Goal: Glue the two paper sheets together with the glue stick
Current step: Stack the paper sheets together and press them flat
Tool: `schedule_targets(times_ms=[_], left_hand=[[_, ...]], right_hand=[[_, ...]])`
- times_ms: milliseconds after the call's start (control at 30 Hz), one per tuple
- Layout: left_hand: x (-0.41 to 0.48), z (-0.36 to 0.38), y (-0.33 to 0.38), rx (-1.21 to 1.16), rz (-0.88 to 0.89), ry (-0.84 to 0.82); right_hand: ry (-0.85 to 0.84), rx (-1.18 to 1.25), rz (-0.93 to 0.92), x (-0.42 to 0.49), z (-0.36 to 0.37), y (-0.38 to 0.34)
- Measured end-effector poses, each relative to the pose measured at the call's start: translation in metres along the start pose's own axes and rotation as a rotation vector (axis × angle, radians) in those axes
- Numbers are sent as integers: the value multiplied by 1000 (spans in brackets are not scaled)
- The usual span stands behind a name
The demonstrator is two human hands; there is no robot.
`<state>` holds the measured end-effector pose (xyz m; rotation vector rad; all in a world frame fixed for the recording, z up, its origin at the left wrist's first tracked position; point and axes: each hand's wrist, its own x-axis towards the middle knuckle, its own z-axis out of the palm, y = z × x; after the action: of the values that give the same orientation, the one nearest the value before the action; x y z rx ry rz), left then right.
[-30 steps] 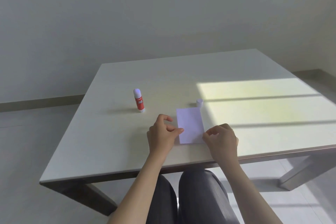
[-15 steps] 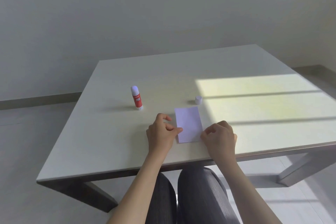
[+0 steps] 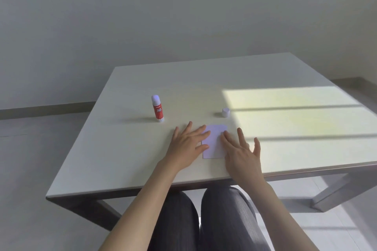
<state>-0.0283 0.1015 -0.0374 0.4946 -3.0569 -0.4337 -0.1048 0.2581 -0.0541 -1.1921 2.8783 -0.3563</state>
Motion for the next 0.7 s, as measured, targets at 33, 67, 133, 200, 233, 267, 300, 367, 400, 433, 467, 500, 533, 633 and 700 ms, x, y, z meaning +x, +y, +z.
schedule_targets(times_ms=[33,67,133,200,233,267,300,367,400,433,467,500,533,633,700], left_hand=[[-1,-1,-4,6,-7,-17],[-2,-3,-7,14,-14,-23],[-5,-8,-17,26,-33,-19],[-12,-11,-29,27,-57,-6],[-16,-13,-36,15,-68,-6],[-20,-15,-42,-8,-73,-16],[-23,-17,-47,-38,-73,-36],[-29,-19,-54,-93,-56,-92],[-31,-19,-56,-106,-46,-115],[-31,-20,-59,-107,-38,-131],[-31,-20,-60,-101,-30,-141],[-31,-20,-60,-94,-24,-146],[-30,-21,-61,-90,-20,-148],[-28,-20,-63,-90,-7,-143],[-28,-20,-64,-89,-1,-139]], right_hand=[[-22,-10,-14,2,0,-1],[-38,-17,-34,4,0,-3],[-59,2,-80,8,-1,-9],[-70,36,-124,12,0,-21],[-72,42,-143,13,0,-28],[-71,40,-157,13,2,-33],[-69,32,-165,12,4,-38],[-64,4,-171,8,7,-44],[-64,-1,-167,7,8,-44],[-63,1,-163,7,8,-44],[-60,1,-160,7,6,-43],[-57,-3,-169,7,4,-42],[-66,-4,-195,6,3,-43],[-129,20,-371,1,4,-52],[-143,-30,-396,8,5,-51]])
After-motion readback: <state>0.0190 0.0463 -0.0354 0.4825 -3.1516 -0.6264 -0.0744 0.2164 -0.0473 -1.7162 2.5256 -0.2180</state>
